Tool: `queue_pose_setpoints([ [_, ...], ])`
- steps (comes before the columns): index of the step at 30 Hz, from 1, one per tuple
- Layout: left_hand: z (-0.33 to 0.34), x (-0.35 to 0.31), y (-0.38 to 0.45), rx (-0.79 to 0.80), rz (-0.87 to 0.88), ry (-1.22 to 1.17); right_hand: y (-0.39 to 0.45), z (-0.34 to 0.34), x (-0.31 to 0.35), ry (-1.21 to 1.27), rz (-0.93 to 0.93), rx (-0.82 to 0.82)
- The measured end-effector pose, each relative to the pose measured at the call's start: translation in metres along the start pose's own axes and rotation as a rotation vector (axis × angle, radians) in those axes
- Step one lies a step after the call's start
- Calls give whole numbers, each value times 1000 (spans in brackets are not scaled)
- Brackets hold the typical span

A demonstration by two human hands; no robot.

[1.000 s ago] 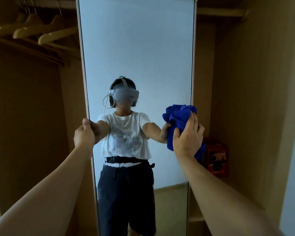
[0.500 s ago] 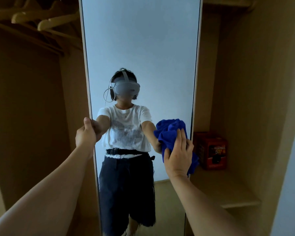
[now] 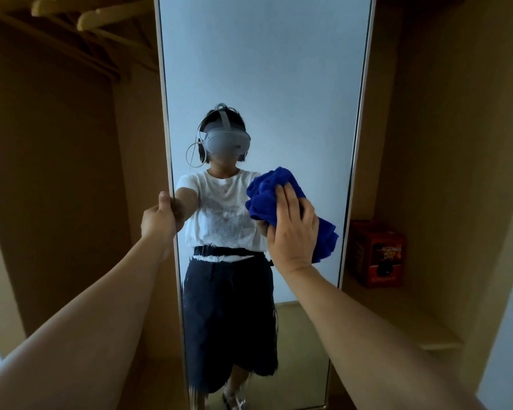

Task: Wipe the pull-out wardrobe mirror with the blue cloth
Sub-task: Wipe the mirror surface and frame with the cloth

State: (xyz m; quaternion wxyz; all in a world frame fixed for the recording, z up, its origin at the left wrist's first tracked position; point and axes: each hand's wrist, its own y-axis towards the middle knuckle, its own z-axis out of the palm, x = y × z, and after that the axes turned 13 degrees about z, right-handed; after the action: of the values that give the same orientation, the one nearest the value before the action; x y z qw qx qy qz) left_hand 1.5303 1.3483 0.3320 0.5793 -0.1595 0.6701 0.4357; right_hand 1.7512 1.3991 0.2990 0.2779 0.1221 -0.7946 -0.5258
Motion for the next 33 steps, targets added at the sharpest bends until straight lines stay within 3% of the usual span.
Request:
queue_pose_setpoints([
  [10,-6,16,-10,43,-10,7,-77,26,-12,-106,-522,85],
  [15,-8,18,-11,40,-15,29,-52,19,20,-102,-573,64],
  [22,-12,21,-6,85,47,42,-15,21,83,-25,-437,-18],
  [33,-12,23,-8,83,-7,31,-84,36,65,-33,-570,125],
])
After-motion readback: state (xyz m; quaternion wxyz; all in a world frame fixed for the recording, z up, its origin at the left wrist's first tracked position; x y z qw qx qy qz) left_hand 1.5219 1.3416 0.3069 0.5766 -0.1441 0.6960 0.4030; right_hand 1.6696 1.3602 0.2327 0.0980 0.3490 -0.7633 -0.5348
